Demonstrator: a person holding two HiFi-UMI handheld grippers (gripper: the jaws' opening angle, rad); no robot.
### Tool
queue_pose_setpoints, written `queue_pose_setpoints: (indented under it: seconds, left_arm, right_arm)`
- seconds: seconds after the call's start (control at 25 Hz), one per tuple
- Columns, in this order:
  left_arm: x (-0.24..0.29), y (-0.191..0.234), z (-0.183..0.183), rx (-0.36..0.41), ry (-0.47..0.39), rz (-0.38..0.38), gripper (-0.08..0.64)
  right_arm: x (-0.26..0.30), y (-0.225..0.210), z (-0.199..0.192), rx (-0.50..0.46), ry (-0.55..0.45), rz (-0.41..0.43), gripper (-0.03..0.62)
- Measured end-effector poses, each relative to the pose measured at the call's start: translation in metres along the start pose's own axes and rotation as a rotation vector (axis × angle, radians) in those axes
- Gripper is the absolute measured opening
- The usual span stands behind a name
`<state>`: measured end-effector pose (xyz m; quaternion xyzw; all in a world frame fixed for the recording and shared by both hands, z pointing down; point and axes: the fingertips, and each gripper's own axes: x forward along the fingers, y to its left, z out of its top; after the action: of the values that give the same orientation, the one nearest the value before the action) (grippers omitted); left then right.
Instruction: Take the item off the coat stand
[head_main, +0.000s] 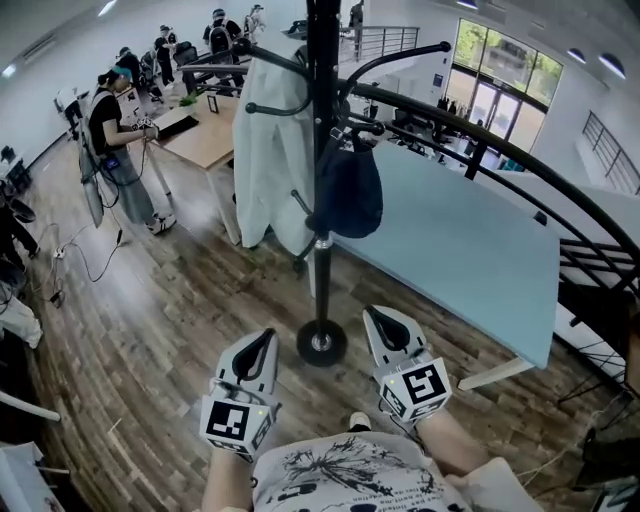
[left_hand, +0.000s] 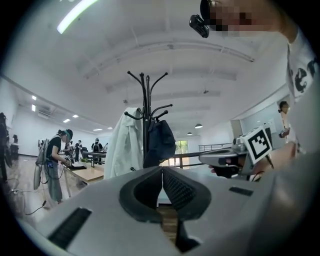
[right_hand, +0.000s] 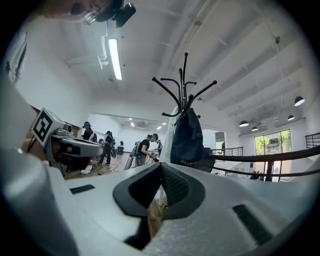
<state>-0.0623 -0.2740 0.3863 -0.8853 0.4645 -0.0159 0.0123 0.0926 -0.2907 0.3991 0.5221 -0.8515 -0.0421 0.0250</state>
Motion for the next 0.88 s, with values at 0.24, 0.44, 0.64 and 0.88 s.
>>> queue_pose_setpoints:
  seconds: [0.24,0.44,0.64,0.88]
  left_arm:
    - [0.063,-0.025,0.006,-0.016,-0.017,0.092,0.005]
    - [0.093,-0.047,0.008,0.008,-0.021,0.095,0.005]
    - [0.105,-0.043,0.017,0.029,-0.026,0.091,0.005]
    - [0.108,-0.026,0.031,0.054,-0.051,0.087,0.005]
  right_arm:
    - [0.025,-0.073,-0.003,-0.009,-0.011,0.089,-0.006]
    - [0.041,-0.104,-0.008,-0.009,-0.011,0.122,-0.005]
    - [0.059,-0.114,0.002,-0.011,-0.029,0.12,-0.005]
    - [0.081,-0.116,0.028,-0.026,-0.058,0.093,0.108]
